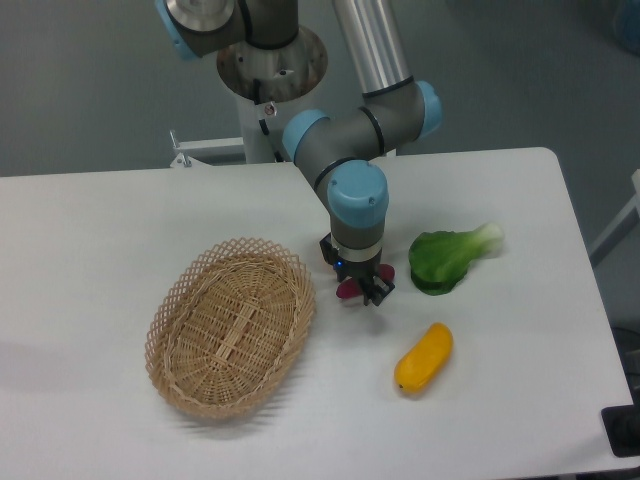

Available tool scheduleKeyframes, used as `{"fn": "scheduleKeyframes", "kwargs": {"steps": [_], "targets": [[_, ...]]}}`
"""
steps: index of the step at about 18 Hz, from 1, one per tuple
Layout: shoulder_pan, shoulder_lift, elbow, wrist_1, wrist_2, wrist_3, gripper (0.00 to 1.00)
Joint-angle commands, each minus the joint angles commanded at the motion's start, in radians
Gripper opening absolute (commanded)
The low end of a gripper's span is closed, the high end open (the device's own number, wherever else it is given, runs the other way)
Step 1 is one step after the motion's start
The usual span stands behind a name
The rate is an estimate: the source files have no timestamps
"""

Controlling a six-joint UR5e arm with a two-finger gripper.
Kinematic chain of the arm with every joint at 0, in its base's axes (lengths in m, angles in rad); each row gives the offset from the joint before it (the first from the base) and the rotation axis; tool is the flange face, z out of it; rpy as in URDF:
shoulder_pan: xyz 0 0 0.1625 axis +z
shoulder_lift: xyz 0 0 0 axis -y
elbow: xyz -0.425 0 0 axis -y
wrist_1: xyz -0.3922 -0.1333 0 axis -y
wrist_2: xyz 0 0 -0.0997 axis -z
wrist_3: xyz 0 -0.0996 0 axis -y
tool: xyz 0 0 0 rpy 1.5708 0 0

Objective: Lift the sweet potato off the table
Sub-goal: 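Lower the gripper onto the purple sweet potato and close on it, then lift the grasped sweet potato up off the table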

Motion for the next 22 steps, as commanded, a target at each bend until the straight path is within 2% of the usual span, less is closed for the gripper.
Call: {"fn": "scheduleKeyframes", "kwargs": {"steps": [4, 13, 18, 22], "targets": [[0.0, 0.006, 0.026, 0.003, -0.003, 0.0, 0.25], [0.026, 0.084, 0.19, -0.032, -0.054, -0.011, 0.25], [0.093, 0.117, 0.27, -0.142, -0.071, 0.002, 0.25], [0.155, 0.146, 0.334, -0.248, -0.135, 0.012, 0.25]]}}
